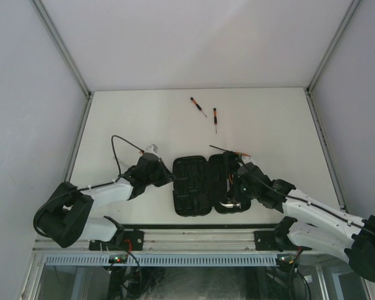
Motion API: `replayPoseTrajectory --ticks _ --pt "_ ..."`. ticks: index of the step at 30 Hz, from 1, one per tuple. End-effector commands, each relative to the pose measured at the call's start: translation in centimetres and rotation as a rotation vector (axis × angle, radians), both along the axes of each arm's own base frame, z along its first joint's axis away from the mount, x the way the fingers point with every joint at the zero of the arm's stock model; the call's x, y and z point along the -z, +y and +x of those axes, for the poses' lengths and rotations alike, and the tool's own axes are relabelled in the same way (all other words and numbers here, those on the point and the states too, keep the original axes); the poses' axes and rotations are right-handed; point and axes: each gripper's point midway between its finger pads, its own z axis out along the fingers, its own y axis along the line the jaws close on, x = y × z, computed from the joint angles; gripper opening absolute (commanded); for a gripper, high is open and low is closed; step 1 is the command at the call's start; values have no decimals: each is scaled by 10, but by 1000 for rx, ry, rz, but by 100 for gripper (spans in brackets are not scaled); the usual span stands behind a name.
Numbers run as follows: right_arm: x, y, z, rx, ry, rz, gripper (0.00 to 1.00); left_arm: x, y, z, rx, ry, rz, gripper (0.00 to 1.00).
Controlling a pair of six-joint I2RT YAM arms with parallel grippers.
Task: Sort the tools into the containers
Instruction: Place the hammer in the storage box.
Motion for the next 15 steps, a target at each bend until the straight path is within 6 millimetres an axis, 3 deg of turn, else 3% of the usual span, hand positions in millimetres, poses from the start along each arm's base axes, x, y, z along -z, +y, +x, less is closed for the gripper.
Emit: replayPoseTrajectory --ticks 1,15 --pt "-23 20 17 -11 -56 92 0 5 18 -9 -113 34 -12 0" --pt "-8 28 30 -72 -12 38 0 -6 17 -6 -99 9 -9 0"
